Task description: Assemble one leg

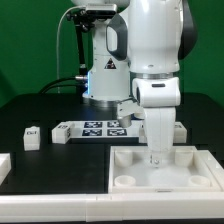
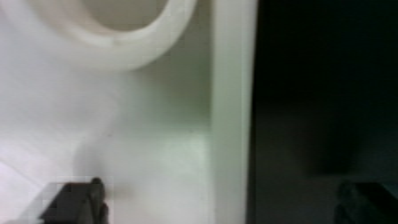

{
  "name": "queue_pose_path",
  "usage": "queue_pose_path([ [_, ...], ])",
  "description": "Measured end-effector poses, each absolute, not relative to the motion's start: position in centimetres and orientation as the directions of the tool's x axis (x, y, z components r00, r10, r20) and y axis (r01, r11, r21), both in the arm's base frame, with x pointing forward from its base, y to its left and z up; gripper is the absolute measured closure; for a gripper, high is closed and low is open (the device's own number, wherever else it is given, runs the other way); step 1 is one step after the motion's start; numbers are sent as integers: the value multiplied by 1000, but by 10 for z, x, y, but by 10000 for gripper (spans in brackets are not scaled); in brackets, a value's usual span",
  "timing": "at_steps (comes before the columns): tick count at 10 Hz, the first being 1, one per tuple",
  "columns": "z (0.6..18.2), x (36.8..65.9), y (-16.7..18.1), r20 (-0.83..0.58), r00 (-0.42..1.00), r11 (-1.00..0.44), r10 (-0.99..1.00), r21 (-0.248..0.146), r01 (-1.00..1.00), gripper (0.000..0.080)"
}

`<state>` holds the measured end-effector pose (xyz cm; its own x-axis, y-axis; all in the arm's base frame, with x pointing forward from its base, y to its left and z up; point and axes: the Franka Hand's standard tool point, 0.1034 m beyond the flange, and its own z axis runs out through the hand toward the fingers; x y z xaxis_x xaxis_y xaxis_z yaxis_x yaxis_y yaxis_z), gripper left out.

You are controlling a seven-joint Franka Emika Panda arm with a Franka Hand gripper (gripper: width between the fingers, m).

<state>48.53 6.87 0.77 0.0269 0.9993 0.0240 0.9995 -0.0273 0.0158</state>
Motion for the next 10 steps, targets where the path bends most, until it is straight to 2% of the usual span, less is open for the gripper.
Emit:
queue_pose_path([
  [4,9,485,69,25,36,-37,999,17,999,150],
  [6,24,475,70,23,92,-92,996,32,995,150],
  [9,61,471,84,24,183,-184,983,76,980,150],
  [10,63,471,86,28,219,-221,975,80,972,150],
])
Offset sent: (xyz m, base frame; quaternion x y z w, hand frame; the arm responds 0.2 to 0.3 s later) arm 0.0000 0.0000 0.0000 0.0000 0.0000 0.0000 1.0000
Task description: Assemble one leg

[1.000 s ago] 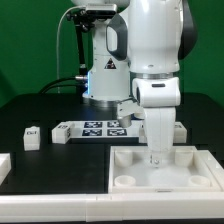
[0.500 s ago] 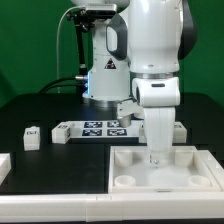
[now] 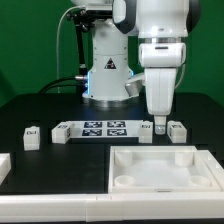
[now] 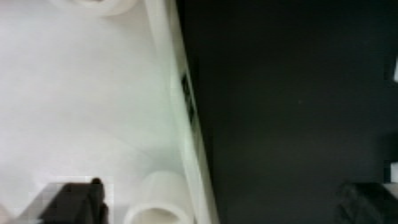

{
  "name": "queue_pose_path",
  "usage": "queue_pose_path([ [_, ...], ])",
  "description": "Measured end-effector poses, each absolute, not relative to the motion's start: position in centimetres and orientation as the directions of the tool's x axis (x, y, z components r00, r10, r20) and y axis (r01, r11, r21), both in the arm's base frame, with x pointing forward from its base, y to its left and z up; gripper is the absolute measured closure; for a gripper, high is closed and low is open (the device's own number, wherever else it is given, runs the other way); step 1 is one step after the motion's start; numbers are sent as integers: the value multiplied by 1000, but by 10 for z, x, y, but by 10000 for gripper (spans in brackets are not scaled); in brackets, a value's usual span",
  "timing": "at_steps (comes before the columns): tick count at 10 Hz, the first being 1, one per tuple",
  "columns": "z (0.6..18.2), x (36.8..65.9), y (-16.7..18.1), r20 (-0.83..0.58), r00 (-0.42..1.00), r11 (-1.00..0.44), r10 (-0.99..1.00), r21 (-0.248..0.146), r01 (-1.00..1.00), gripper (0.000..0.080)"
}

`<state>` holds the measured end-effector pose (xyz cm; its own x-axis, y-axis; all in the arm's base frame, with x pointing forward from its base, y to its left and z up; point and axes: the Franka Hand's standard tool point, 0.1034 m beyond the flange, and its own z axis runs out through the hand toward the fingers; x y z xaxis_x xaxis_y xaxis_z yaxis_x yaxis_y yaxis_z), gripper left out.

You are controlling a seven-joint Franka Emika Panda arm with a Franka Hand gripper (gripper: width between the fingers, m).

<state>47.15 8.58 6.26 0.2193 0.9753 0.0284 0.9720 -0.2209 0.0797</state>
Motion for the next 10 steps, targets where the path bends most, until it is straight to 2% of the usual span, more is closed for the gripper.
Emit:
queue_pose_path([
  [2,61,471,85,30,243,-244,970,75,967,150],
  [3,61,470,86,43,369,-371,928,67,926,150],
  [6,61,470,88,69,622,-625,780,42,779,150],
  [7,61,468,89,90,744,-748,662,26,663,150],
  [10,56,454,99,94,948,-951,303,-38,308,150],
])
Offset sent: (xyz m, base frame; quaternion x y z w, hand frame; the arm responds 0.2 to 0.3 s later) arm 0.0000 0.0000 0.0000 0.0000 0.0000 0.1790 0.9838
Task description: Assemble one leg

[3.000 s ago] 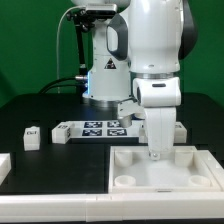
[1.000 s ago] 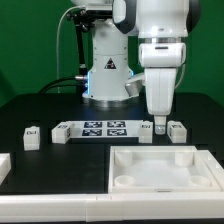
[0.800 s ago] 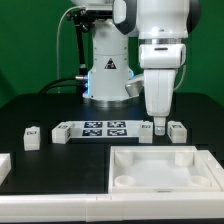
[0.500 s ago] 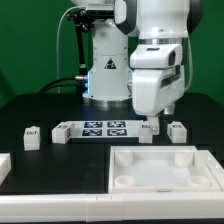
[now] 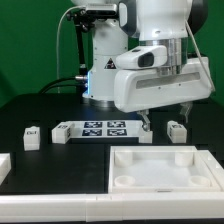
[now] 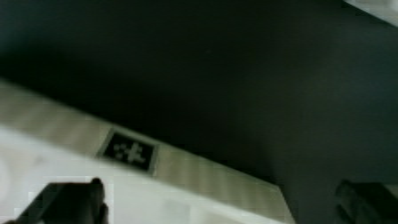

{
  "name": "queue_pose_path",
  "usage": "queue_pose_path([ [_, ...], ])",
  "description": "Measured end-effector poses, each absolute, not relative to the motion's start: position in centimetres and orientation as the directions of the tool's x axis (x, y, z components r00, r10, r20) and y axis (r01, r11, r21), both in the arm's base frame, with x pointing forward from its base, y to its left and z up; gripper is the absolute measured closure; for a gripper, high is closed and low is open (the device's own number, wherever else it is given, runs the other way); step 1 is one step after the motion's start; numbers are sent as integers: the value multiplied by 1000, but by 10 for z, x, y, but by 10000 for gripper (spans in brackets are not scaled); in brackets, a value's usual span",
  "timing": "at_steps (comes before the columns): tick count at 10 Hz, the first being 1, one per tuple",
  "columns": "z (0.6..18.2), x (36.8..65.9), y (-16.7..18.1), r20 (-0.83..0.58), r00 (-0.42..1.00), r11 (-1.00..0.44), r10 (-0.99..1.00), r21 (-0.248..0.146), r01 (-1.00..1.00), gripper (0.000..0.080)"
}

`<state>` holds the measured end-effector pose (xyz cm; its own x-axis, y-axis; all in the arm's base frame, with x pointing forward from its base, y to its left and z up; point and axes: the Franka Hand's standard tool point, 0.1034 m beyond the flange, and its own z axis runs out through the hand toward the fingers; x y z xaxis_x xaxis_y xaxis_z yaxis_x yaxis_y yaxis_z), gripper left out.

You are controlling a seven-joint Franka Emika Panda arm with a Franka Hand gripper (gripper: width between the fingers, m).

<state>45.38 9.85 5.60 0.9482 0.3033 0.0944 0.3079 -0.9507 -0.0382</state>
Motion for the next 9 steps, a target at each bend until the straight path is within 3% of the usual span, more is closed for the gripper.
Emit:
queue_pose_path([
  [2,51,441,110,71,990,-990,120,-68,125,150],
  [6,47,419,140,54,988,-986,142,-81,146,150],
  [9,46,418,139,27,988,-985,152,-79,154,150],
])
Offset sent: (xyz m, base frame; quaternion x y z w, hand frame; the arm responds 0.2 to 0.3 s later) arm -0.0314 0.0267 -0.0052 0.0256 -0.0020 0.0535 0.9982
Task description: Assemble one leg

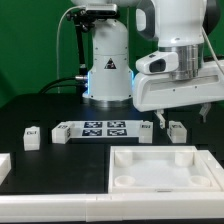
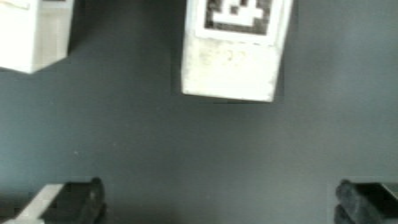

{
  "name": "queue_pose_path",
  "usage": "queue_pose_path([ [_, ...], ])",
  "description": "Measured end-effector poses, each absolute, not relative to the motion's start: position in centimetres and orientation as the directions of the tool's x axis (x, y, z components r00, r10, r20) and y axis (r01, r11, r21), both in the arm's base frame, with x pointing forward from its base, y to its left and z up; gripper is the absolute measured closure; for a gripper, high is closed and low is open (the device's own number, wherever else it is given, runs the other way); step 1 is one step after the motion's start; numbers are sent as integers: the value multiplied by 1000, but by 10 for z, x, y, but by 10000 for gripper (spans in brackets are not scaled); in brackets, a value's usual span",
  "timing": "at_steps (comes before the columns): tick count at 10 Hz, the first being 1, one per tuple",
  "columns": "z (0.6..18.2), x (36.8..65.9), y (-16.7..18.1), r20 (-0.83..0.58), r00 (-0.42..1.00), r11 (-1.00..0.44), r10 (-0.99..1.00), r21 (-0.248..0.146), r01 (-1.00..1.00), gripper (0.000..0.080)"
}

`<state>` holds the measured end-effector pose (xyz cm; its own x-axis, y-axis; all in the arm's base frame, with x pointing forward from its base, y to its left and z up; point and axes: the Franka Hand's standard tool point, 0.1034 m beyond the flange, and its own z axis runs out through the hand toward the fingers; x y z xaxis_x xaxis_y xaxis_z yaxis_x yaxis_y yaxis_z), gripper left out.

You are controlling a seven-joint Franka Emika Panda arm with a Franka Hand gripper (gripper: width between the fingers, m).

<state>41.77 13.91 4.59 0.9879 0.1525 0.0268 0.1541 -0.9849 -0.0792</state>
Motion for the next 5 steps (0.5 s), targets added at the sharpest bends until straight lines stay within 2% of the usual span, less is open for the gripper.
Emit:
queue_pose_path([
  [1,45,416,139,12,988,-985,154,-78,155,150],
  [5,45,400,138,-405,901,-988,153,-67,137,150],
])
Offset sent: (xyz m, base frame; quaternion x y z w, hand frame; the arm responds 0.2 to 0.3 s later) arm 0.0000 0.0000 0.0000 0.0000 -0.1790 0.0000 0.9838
